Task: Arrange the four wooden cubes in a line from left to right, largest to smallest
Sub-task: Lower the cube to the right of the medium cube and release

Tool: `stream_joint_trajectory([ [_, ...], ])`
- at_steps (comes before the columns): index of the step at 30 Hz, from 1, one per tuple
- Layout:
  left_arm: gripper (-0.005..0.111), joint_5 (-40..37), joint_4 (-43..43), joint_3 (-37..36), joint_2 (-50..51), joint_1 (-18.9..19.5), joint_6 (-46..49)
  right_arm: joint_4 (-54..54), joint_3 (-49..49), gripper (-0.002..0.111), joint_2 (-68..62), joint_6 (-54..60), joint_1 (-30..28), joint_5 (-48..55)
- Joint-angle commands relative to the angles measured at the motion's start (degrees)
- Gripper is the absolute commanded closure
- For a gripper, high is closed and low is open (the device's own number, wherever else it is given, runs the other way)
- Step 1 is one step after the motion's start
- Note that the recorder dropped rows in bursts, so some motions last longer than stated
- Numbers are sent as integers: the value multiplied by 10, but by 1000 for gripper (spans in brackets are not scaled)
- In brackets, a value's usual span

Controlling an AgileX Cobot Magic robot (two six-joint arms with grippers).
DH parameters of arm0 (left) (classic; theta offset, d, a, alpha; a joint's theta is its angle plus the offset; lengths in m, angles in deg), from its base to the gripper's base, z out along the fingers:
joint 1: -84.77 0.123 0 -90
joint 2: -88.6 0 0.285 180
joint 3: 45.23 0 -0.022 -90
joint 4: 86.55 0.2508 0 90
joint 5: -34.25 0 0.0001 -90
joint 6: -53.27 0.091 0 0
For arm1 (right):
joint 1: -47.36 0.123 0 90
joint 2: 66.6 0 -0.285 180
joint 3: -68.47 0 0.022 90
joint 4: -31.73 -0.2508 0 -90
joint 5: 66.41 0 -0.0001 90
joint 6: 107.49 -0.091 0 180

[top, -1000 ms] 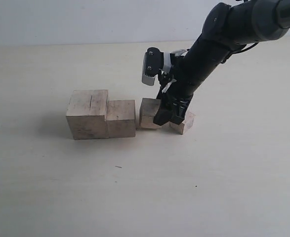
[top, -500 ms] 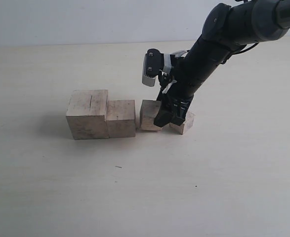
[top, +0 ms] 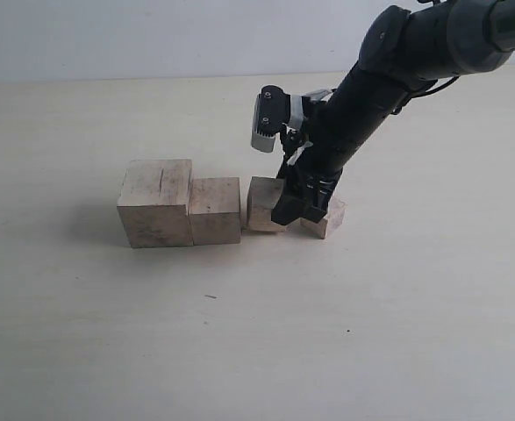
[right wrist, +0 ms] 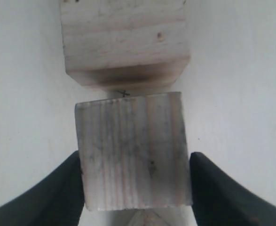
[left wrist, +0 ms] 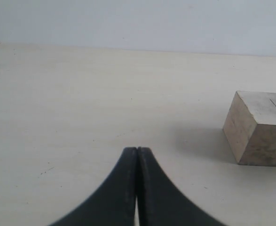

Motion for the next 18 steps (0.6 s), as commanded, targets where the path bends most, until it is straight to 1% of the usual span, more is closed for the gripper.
stream_joint_trajectory([
  [1, 107, 7, -1, -2, -3, 0, -4, -6, 1, 108, 1, 5, 1, -3],
  [18, 107, 7, -1, -2, -3, 0, -4, -20, 1, 108, -21, 3, 1, -7],
])
